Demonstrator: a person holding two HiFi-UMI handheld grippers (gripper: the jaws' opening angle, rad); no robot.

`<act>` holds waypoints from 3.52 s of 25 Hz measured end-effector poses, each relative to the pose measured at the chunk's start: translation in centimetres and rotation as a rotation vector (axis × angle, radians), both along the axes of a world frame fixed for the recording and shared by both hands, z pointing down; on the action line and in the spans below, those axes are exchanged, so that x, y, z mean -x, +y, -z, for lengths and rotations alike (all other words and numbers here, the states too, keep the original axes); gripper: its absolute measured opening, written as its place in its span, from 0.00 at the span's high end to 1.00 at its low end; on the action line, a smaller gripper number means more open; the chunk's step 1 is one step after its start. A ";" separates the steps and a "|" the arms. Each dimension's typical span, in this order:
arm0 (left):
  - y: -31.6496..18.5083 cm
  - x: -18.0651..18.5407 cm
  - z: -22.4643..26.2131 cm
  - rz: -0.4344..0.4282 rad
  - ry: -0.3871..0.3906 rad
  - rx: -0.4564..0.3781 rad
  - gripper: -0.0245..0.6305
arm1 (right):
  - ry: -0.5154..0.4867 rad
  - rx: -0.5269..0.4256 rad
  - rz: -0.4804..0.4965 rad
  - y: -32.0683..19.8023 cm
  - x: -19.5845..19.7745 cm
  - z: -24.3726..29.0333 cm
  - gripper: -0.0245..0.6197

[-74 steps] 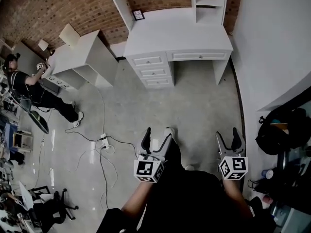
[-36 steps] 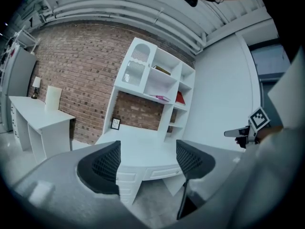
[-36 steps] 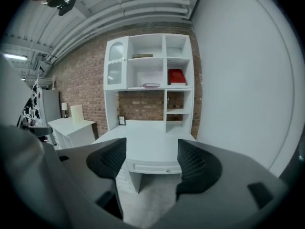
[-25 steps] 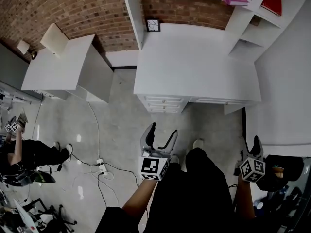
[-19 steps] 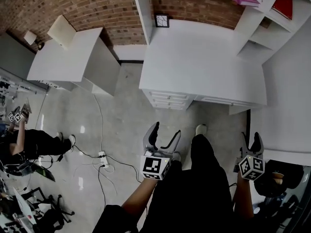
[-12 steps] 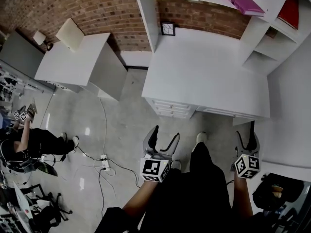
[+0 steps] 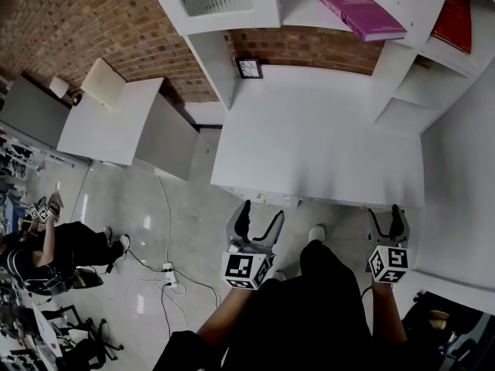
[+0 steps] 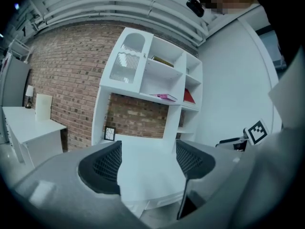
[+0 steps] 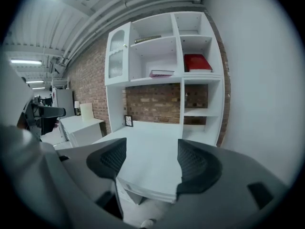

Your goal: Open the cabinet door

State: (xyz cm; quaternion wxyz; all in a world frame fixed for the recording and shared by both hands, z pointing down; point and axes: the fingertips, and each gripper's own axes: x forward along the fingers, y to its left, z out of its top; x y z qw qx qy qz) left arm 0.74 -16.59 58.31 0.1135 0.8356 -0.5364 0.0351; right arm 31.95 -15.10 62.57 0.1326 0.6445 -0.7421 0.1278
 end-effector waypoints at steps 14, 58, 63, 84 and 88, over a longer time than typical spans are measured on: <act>-8.4 -5.3 2.9 0.062 -0.031 -0.035 0.42 | -0.074 -0.018 0.172 -9.7 -0.9 -0.2 0.47; -34.1 -4.5 41.6 -0.152 0.060 -0.392 0.42 | -0.347 -0.228 0.490 -29.1 17.5 15.8 0.47; -35.5 -4.1 43.8 -0.141 0.047 -0.423 0.42 | -0.332 -0.241 0.517 -29.3 18.5 16.6 0.47; -39.1 -5.6 49.0 -0.126 -0.049 -0.491 0.47 | -0.369 -0.258 0.529 -30.1 19.5 16.9 0.47; -39.7 -4.4 48.9 -0.068 -0.055 -0.479 0.80 | -0.377 -0.244 0.526 -30.0 19.3 16.2 0.47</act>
